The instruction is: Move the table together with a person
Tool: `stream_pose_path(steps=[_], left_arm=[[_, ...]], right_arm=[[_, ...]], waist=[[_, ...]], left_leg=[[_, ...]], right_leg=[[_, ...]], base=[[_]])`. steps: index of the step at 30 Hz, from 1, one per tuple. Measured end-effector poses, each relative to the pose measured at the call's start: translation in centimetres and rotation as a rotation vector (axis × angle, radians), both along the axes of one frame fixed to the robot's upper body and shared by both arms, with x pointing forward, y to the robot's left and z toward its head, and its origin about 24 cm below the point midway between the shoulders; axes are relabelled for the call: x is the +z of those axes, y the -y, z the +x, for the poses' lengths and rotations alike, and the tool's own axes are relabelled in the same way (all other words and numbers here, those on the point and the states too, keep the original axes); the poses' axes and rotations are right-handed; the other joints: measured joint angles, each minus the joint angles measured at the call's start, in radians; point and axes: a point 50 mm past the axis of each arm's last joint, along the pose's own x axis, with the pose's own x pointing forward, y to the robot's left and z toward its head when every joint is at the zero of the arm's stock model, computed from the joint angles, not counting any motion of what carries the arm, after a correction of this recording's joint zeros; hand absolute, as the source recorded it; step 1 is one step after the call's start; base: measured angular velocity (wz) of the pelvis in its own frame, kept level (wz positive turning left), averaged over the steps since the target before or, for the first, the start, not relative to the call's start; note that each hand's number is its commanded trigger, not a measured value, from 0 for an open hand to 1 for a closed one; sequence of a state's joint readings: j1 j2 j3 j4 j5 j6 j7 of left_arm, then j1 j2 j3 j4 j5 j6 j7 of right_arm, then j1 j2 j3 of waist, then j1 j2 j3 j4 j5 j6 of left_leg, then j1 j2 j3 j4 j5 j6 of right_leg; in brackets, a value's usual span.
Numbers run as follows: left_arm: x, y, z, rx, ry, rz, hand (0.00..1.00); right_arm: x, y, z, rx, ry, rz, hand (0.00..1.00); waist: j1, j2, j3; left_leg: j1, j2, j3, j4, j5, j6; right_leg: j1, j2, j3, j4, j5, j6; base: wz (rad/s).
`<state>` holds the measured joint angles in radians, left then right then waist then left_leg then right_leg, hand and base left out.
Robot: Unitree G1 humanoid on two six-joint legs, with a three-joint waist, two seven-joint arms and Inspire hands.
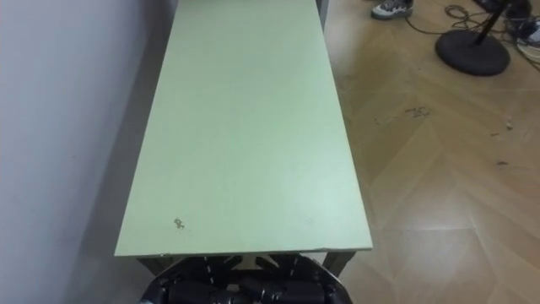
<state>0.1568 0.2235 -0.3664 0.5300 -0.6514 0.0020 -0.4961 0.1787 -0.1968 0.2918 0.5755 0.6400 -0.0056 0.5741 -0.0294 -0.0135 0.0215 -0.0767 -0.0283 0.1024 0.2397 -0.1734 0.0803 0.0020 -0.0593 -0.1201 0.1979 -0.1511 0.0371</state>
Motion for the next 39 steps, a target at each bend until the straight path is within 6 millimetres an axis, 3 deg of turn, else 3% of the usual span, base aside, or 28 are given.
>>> stream_pose_path(steps=[15,20,26,31,39], left_arm=[[-1.9,-1.5,-1.6,0.035,-0.117,0.069,0.0],[-4.0,-3.3,-3.7,0.136,-0.246,0.231,0.0],[-5.6,-5.2,-6.2,0.306,-0.379,0.376,0.0],[-6.3,-6.0,-8.6,0.361,-0.45,0.483,0.0],[-6.7,-6.4,-10.0,0.361,-0.49,0.628,0.0]], right_arm=[[-1.6,1.3,-1.4,0.026,-0.095,-0.099,0.0],[-4.0,3.3,-4.3,-0.035,-0.28,-0.274,0.0],[-5.4,5.0,-6.7,-0.179,-0.421,-0.402,0.0],[-6.1,4.9,-8.3,-0.265,-0.497,-0.446,0.0],[-6.6,5.3,-9.4,-0.305,-0.573,-0.513,0.0]], waist=[[0.01,-0.009,-0.0062],[0.011,-0.01,-0.0108],[0.013,-0.01,-0.0138],[0.011,-0.005,-0.0155],[0.01,-0.005,-0.0131]], left_leg=[[0.038,0.0,0.004,-0.011,-0.003,-0.001],[0.052,0.0,0.004,-0.025,-0.003,-0.002],[0.057,0.0,0.004,-0.027,-0.001,-0.003],[0.088,0.0,0.004,-0.043,-0.003,-0.004],[0.09,-0.002,0.0,-0.043,-0.002,-0.004]], right_leg=[[0.033,0.001,-0.002,-0.014,0.0,0.0],[0.044,-0.001,-0.023,-0.012,0.0,0.0],[0.043,-0.001,-0.028,-0.013,0.0,0.0],[0.07,-0.001,-0.044,-0.015,0.0,0.0],[0.082,-0.002,-0.047,-0.031,0.0,0.0]], base=[[-0.01],[-0.02],[0.0],[0.0],[0.02]])
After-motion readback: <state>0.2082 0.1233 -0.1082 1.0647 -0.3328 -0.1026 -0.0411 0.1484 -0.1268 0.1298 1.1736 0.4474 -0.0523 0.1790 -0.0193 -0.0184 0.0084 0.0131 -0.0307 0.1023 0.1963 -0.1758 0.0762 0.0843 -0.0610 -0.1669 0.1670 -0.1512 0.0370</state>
